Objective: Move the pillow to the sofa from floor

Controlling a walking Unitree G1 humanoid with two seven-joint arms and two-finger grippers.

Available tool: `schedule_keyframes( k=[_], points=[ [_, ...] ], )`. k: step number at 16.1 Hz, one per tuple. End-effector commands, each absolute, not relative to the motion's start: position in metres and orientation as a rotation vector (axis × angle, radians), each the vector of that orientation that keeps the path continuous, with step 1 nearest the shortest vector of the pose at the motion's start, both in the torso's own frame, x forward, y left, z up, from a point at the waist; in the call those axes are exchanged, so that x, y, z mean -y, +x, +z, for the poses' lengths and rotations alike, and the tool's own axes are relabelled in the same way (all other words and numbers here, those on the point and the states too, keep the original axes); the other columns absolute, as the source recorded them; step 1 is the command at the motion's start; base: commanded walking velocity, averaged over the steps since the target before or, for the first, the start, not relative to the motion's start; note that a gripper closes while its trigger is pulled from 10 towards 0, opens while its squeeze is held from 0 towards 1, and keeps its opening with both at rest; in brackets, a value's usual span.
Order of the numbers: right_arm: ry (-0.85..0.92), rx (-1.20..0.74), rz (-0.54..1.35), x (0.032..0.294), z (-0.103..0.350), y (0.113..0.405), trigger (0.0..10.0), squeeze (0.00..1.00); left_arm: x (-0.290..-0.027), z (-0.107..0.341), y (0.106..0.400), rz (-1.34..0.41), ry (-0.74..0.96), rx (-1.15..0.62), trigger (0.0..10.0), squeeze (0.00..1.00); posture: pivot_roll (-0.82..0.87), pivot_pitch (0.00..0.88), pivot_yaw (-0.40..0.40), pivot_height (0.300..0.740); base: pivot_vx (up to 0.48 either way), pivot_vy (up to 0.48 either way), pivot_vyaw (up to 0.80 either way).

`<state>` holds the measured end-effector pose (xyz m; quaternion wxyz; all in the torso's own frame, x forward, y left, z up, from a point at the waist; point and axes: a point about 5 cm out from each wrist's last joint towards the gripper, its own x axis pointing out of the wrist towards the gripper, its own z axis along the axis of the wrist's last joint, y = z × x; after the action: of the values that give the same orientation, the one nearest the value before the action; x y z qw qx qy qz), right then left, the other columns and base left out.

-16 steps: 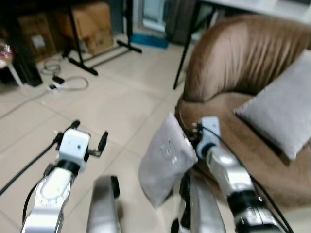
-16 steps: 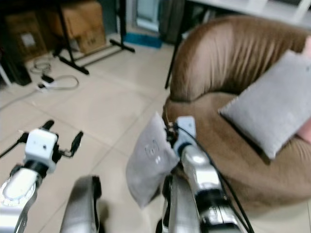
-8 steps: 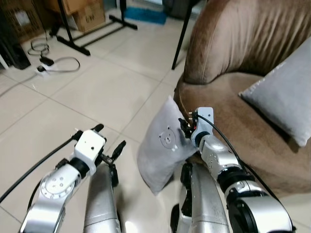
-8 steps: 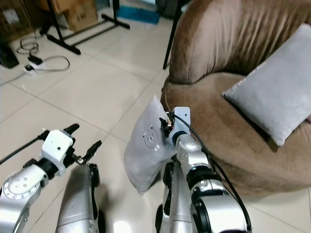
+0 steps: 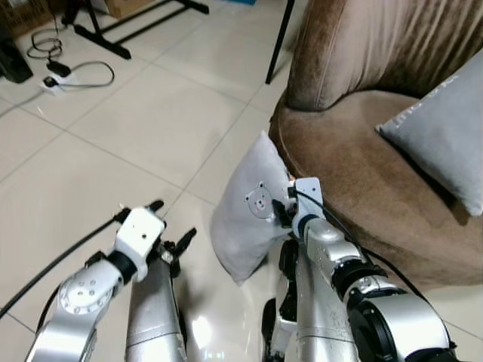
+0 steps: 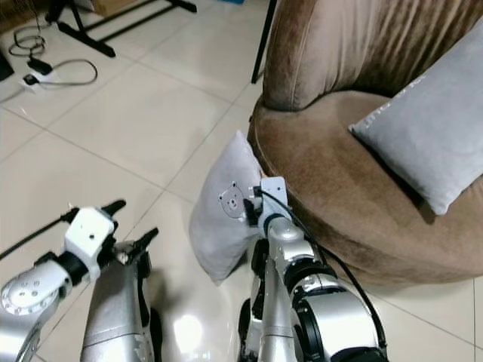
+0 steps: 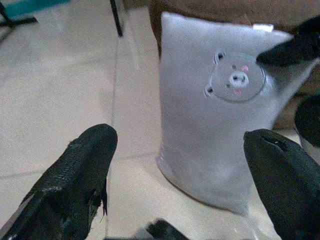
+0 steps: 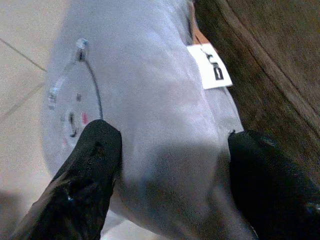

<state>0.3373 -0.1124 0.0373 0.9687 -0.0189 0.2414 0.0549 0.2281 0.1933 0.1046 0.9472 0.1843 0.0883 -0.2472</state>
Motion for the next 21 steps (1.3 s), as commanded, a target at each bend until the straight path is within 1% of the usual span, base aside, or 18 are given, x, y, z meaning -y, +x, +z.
schedule_keyframes(
  k=[1, 5, 6, 7, 9, 16, 21],
  points=[
    [-0.064, -0.528, 0.074, 0.119, 0.026, 0.33, 10.0, 0.0, -0.188, 0.106, 0.225, -0.534, 0.373, -0.181, 10.0, 0.34, 0.22, 0.264, -0.091, 0.457, 0.0, 0.0, 0.0],
    [-0.068, -0.522, 0.072, 0.112, 0.026, 0.328, 10.0, 0.0, -0.183, 0.104, 0.22, -0.614, 0.353, -0.224, 10.0, 0.34, 0.22, 0.266, -0.082, 0.457, 0.0, 0.0, 0.0],
    [-0.064, -0.519, 0.086, 0.108, 0.026, 0.328, 3.1, 0.0, -0.181, 0.101, 0.215, -0.668, 0.346, -0.257, 10.0, 0.34, 0.22, 0.262, -0.075, 0.457, 0.0, 0.0, 0.0],
    [-0.053, -0.515, 0.101, 0.104, 0.026, 0.328, 0.0, 0.0, -0.179, 0.099, 0.21, -0.726, 0.342, -0.28, 10.0, 0.35, 0.22, 0.26, -0.072, 0.457, 0.0, 0.0, 0.0],
    [-0.037, -0.5, 0.106, 0.101, 0.028, 0.329, 0.0, 0.0, -0.177, 0.1, 0.209, -0.757, 0.323, -0.288, 10.0, 0.35, 0.22, 0.251, -0.064, 0.457, 0.0, 0.0, 0.0],
    [-0.036, -0.494, 0.122, 0.097, 0.029, 0.329, 0.0, 0.0, -0.179, 0.105, 0.219, -0.753, 0.328, -0.283, 10.0, 0.35, 0.22, 0.22, -0.066, 0.457, 0.0, 0.0, 0.0],
    [-0.034, -0.485, 0.134, 0.094, 0.031, 0.33, 0.0, 0.0, -0.178, 0.1, 0.221, -0.76, 0.305, -0.3, 10.0, 0.35, 0.19, 0.165, -0.058, 0.457, 0.0, 0.0, 0.0]
  ],
)
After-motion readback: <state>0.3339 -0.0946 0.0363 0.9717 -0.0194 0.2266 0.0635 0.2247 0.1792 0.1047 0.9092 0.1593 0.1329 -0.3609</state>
